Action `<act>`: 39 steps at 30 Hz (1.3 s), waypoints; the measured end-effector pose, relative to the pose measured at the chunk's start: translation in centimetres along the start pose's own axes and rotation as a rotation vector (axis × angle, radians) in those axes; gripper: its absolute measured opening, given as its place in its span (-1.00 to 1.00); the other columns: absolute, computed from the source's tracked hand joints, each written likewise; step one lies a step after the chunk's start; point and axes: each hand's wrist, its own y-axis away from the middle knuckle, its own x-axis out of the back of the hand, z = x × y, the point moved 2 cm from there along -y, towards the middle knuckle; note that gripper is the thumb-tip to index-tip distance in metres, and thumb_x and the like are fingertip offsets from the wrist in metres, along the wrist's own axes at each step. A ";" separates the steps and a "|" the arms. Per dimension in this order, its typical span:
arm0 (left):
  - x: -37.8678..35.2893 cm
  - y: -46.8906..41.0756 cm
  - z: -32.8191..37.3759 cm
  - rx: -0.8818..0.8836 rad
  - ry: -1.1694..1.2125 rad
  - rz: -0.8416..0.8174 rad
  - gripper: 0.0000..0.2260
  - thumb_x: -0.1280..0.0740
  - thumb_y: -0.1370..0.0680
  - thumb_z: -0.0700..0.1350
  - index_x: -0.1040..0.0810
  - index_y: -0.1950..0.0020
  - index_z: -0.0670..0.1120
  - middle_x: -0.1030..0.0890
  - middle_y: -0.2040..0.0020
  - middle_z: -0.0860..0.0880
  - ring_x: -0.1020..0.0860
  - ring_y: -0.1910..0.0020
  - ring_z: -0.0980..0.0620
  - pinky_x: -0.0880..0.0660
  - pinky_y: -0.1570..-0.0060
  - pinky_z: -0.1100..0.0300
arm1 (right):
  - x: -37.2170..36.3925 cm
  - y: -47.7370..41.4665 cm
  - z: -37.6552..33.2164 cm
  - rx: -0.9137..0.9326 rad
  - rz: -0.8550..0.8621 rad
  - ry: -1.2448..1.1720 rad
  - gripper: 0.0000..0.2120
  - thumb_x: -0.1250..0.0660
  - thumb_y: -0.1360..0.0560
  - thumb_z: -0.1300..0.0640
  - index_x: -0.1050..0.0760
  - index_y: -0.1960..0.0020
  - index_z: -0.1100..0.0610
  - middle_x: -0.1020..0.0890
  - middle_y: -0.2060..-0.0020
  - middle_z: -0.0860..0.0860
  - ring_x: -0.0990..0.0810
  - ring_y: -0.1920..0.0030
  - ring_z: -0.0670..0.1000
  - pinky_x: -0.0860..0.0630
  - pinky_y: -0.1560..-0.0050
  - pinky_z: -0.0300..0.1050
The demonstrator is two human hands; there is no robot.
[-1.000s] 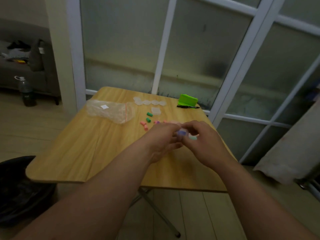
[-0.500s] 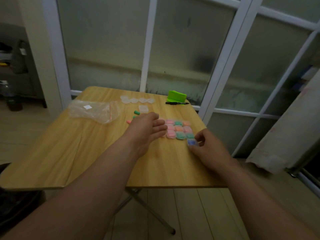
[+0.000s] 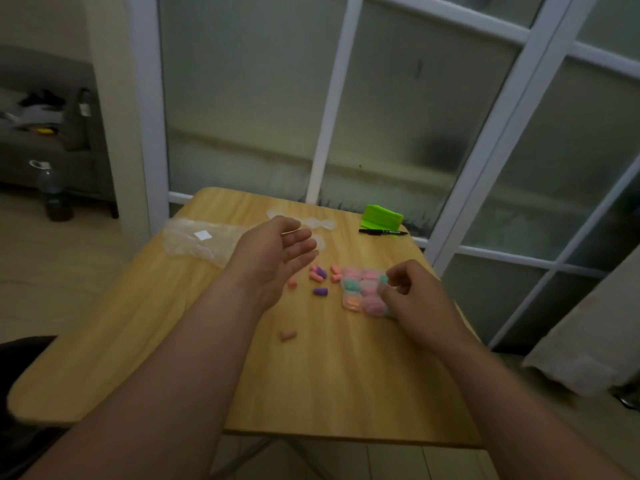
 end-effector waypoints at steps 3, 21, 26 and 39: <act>1.5 -1.2 1.8 -0.034 0.045 0.047 -0.85 -0.32 -0.64 -0.21 -0.57 -0.15 -0.25 -0.66 -0.11 -0.25 -0.69 -0.07 -0.18 -0.69 -0.08 -0.03 | -1.5 -3.8 -1.9 0.014 -0.022 0.029 -0.81 -0.42 -0.63 0.05 -0.53 -0.22 0.01 -0.62 -0.04 -0.09 -0.61 0.15 -0.22 -0.44 0.30 -0.39; 7.0 -4.0 6.8 -0.175 0.209 0.174 -0.89 -0.32 -0.64 -0.21 -0.62 -0.04 -0.22 -0.66 0.11 -0.15 -0.65 0.08 -0.10 -0.69 -0.02 0.04 | -17.9 -23.2 -11.8 0.334 -0.330 0.439 -0.50 -0.23 -0.68 -0.03 -0.33 -0.61 -0.11 -0.49 -0.53 -0.01 -0.45 -0.51 0.14 -0.43 -0.49 0.12; 7.5 -4.2 6.8 -0.152 0.207 0.190 -0.87 -0.32 -0.65 -0.21 -0.63 -0.04 -0.23 -0.68 0.12 -0.15 -0.66 0.08 -0.11 -0.69 -0.01 0.04 | -20.2 -24.3 -12.8 0.346 -0.404 0.623 -0.54 -0.09 -0.71 -0.05 -0.31 -0.60 -0.24 -0.51 -0.51 0.01 -0.47 -0.48 0.16 -0.45 -0.46 0.14; 5.9 -2.6 5.6 -0.112 0.154 0.146 -0.88 -0.29 -0.65 -0.21 -0.60 -0.04 -0.23 -0.64 0.08 -0.17 -0.62 0.05 -0.14 -0.66 -0.08 -0.03 | -14.3 -20.3 -13.1 0.329 -0.162 0.259 -0.61 -0.27 -0.65 0.03 -0.49 -0.47 0.00 -0.60 -0.36 0.07 -0.59 -0.33 0.15 -0.53 -0.30 0.05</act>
